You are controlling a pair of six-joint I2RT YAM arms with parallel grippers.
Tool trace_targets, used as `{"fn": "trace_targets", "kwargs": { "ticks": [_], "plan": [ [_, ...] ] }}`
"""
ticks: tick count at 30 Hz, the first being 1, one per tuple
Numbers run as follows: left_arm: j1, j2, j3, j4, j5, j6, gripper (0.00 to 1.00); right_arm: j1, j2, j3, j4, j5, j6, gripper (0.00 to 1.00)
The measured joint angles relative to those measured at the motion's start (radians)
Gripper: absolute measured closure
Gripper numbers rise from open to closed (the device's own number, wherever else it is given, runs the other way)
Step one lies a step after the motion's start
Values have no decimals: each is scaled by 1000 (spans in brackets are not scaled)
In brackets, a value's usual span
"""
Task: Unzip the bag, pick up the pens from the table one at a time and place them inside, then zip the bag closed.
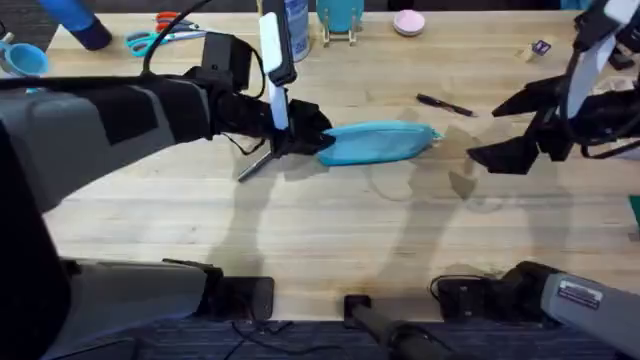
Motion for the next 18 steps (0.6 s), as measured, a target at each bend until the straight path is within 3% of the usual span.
{"fn": "trace_targets", "kwargs": {
  "ticks": [18],
  "plan": [
    [0, 0, 0, 0, 0, 0, 958, 54, 142, 0, 117, -36, -31, 4]
  ]
}}
